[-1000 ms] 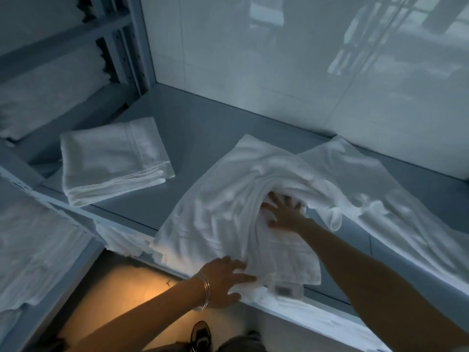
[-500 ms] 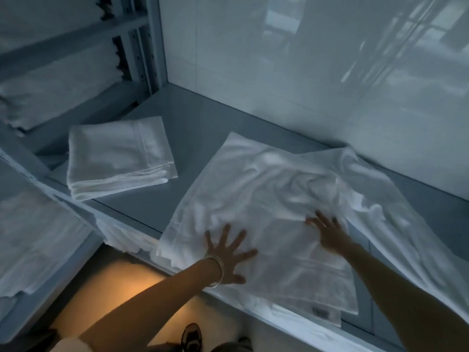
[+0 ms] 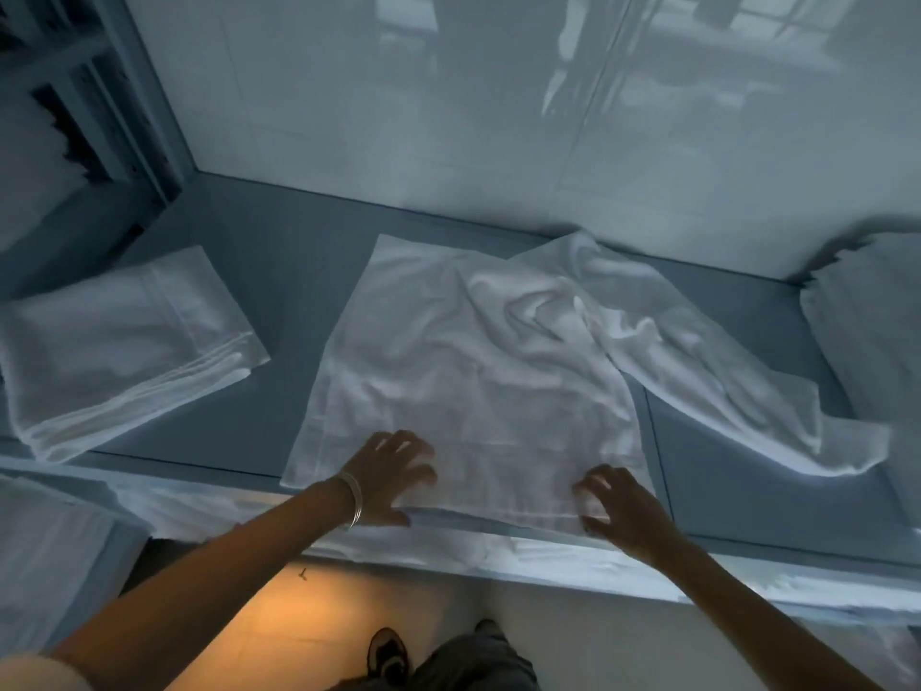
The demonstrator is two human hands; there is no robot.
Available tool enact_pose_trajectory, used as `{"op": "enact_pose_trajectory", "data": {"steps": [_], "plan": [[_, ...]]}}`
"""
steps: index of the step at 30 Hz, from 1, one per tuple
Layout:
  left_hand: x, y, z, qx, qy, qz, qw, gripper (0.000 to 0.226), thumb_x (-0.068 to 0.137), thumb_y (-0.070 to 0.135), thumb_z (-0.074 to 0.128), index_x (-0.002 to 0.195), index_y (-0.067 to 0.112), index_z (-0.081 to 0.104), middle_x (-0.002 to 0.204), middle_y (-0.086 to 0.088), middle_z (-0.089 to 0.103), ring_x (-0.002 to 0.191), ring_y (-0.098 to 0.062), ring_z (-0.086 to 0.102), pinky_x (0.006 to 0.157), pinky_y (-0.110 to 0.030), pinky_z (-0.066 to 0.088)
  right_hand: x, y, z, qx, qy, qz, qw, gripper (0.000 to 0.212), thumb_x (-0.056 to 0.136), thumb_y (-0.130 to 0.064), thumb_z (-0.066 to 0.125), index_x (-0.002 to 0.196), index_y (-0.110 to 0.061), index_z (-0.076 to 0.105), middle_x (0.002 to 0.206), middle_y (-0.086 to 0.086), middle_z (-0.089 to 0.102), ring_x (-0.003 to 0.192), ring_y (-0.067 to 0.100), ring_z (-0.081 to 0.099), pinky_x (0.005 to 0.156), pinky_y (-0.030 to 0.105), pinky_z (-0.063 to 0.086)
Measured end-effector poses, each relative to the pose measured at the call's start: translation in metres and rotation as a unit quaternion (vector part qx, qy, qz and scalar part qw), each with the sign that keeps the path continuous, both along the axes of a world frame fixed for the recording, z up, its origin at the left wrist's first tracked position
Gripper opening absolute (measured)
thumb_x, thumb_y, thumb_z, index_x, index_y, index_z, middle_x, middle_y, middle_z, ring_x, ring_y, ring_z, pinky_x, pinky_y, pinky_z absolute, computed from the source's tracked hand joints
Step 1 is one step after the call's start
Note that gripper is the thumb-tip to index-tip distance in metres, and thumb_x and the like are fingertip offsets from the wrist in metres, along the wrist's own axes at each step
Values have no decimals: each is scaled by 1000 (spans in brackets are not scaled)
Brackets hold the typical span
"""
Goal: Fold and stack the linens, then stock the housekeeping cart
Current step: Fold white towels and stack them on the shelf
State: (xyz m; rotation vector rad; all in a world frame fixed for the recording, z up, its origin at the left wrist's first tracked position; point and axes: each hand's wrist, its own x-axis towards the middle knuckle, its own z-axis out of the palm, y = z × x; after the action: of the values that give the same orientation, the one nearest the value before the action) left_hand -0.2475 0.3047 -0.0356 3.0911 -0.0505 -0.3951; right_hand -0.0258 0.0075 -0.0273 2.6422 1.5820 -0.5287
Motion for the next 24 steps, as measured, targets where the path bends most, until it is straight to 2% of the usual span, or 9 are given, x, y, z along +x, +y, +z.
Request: {"op": "enact_pose_trajectory", "data": {"steps": [2, 5, 7, 9, 13, 17, 19, 21, 24], "plan": [[-18, 4, -2, 10, 13, 25, 1000, 86, 25, 53, 82, 99, 32, 45, 104, 1, 61, 94, -22, 51, 62, -29, 54, 1, 1, 1, 7, -24, 23, 999, 63, 34, -29, 95, 88, -22, 64, 88, -1, 63, 69, 19, 64, 41, 22, 47], [-23, 10, 1, 18, 16, 53, 998, 89, 21, 52, 85, 95, 25, 43, 95, -2, 62, 77, -21, 62, 50, -24, 52, 1, 10, 7, -7, -97, 75, 992, 58, 25, -27, 94, 76, -23, 65, 76, -5, 62, 60, 14, 60, 36, 22, 44], [-22, 11, 10, 15, 4, 22, 1000, 73, 49, 49, 83, 108, 23, 48, 111, -5, 58, 93, -24, 59, 60, -26, 55, 2, 15, 8, -14, -111, 81, 990, 61, 21, -24, 91, 75, -23, 63, 73, -2, 60, 56, 15, 59, 37, 25, 45], [-21, 15, 17, -1, 47, 36, 998, 44, 85, 34, 62, 125, 23, 49, 134, -3, 42, 119, -23, 43, 81, -32, 51, 2, 16, 8, -46, -111, 70, 990, 72, 24, -33, 91, 88, -24, 58, 82, 1, 62, 65, 19, 62, 42, 30, 49], [-20, 26, 21, 19, 81, 83, 993, 32, 94, 14, 44, 124, 21, 51, 131, 0, 43, 122, -18, 40, 80, -30, 43, 7, 6, 10, -108, -147, 45, 982, 75, 58, -17, 82, 124, -27, 49, 119, 7, 51, 105, 29, 54, 66, 37, 53], [-16, 35, 26, -1, 109, 122, 986, 29, 91, 10, 45, 116, 19, 55, 120, -2, 54, 115, -21, 52, 86, -31, 43, 19, 6, 12, -82, -133, 36, 987, 69, 19, -7, 90, 82, -21, 66, 73, 0, 60, 56, 19, 62, 29, 26, 45], [-5, 57, 48, -56, 44, 164, 984, 24, 88, 11, 49, 107, 19, 61, 113, -4, 59, 109, -25, 57, 87, -31, 43, 29, 20, 38, -60, -158, 35, 985, 47, 40, -13, 87, 83, -17, 68, 75, 2, 63, 63, 22, 66, 41, 32, 53], [7, 89, 90, -102, -116, 199, 968, 15, 81, 13, 54, 88, 21, 65, 95, -11, 65, 91, -32, 63, 78, -36, 48, 43, 40, 70, 13, -173, -55, 983, 26, 74, -17, 67, 100, -13, 66, 95, 5, 64, 88, 25, 65, 67, 36, 56], [12, 125, 160, -89, -383, 208, 896, 12, 71, 11, 55, 73, 9, 67, 75, -18, 63, 70, -34, 61, 67, -37, 48, 59, 62, 121, 273, -226, -126, 927, 24, 80, -21, 50, 89, -11, 70, 86, 6, 67, 79, 26, 65, 58, 30, 51]]}}
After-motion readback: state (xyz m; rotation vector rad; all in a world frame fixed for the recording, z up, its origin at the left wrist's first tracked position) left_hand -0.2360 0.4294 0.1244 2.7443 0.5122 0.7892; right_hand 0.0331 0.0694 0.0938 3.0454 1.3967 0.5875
